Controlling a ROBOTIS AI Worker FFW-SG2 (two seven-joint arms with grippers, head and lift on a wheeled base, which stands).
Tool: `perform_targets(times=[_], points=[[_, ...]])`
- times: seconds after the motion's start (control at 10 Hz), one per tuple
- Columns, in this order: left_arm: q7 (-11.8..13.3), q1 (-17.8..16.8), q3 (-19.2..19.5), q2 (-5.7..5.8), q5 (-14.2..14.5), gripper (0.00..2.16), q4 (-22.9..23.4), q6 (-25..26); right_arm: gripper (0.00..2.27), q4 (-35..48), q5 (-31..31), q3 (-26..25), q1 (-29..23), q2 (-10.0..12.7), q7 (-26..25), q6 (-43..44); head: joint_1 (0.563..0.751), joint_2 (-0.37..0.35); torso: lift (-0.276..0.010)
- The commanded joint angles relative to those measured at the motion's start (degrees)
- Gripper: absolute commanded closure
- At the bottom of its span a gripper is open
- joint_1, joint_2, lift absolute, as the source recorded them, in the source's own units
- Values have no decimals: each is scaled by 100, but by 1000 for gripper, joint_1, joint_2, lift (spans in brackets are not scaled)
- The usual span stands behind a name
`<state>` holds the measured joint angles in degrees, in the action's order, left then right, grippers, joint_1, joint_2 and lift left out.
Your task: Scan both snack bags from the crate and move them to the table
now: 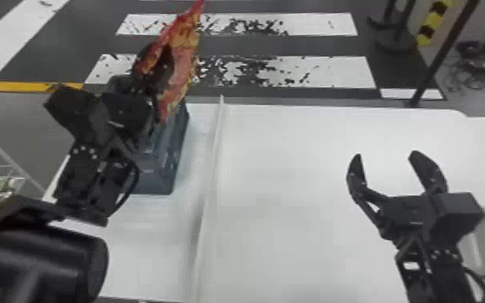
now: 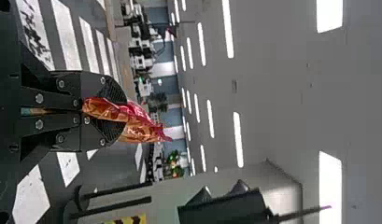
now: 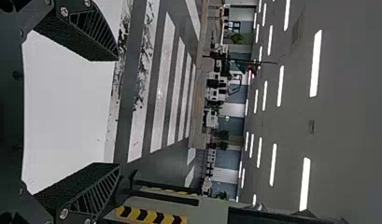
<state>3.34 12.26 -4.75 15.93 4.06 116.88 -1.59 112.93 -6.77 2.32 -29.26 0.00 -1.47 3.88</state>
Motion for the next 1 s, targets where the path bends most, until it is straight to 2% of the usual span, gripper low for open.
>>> perform_targets(times=[0.0, 0.1, 0.2, 0.3, 0.5, 0.7, 0.9], points=[[71, -48, -509, 15, -310, 2142, -33, -56, 127, -8, 36, -74, 8, 5, -20, 2, 695, -17, -87], [167, -75, -791, 33, -424, 2145, -121, -109, 127, 1, 44, -135, 8, 5, -126, 2, 695, -39, -87], [238, -92, -1081, 77, -609, 2142, -236, -144, 127, -8, 88, -206, -1, 5, -178, 2, 695, -91, -87], [264, -119, -1388, 147, -881, 2145, -446, -197, 127, -8, 97, -276, -9, 5, -284, 20, 695, -139, -87], [299, -171, -1881, 191, -1180, 2145, -930, -390, 127, -25, 124, -355, -1, 5, -477, 20, 695, -228, -87], [282, -312, -2469, 173, -1356, 2142, -1519, -601, 127, -25, 124, -364, 17, 5, -600, 2, 695, -283, -87], [273, -532, -2874, 68, -1356, 2142, -2213, -777, 127, -25, 247, -452, 26, 5, -600, 20, 695, -349, -87]])
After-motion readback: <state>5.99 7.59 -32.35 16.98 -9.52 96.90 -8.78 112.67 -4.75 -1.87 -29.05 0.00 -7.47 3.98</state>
